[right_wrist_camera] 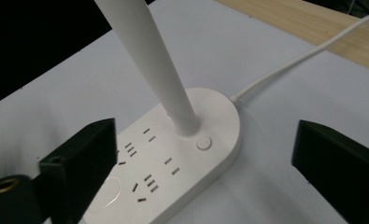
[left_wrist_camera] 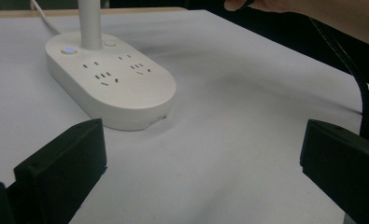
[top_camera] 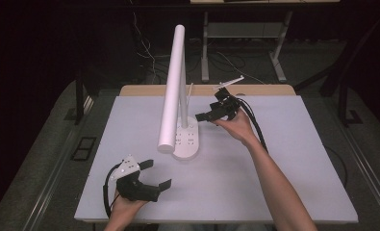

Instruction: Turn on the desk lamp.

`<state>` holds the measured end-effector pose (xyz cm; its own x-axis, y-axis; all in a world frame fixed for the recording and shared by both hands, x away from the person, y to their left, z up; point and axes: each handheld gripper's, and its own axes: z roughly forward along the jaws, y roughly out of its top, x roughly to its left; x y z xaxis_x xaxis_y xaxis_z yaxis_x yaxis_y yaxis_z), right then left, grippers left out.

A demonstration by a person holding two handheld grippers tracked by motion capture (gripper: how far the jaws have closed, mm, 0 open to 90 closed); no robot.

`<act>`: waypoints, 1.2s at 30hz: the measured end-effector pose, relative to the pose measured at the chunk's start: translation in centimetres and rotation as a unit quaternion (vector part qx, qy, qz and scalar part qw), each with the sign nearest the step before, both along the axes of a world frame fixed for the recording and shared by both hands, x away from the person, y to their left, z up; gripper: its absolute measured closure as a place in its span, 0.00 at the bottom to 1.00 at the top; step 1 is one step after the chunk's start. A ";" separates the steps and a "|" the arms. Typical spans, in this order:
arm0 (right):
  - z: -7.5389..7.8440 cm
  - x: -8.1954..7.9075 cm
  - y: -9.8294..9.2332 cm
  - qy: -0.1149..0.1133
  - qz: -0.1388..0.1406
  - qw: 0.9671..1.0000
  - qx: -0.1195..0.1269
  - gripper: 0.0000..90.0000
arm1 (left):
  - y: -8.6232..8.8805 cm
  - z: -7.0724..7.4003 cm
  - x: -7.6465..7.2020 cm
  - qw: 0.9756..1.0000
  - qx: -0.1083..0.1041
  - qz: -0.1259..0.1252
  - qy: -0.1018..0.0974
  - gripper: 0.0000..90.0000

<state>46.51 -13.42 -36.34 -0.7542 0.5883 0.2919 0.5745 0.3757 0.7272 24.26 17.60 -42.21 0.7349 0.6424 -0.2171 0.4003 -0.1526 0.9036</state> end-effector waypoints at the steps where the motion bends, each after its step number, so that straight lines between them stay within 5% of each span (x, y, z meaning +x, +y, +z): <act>1: -0.1 0.0 0.1 -0.003 0.000 1.000 0.002 0.08 | 0.0 0.0 0.0 1.000 0.000 0.000 0.000 0.00; 11: -1.2 0.8 0.6 0.001 0.016 1.000 -0.009 0.29 | 0.1 0.0 -0.1 1.000 -0.003 0.002 0.000 0.00; 23: -3.0 1.6 1.4 0.015 0.025 1.000 -0.007 0.66 | -0.1 0.0 -0.2 1.000 -0.003 0.001 -0.001 0.00; 36: -4.1 2.2 3.0 0.029 0.031 0.999 -0.011 0.90 | 0.0 0.1 -0.2 1.000 -0.006 -0.002 -0.003 0.00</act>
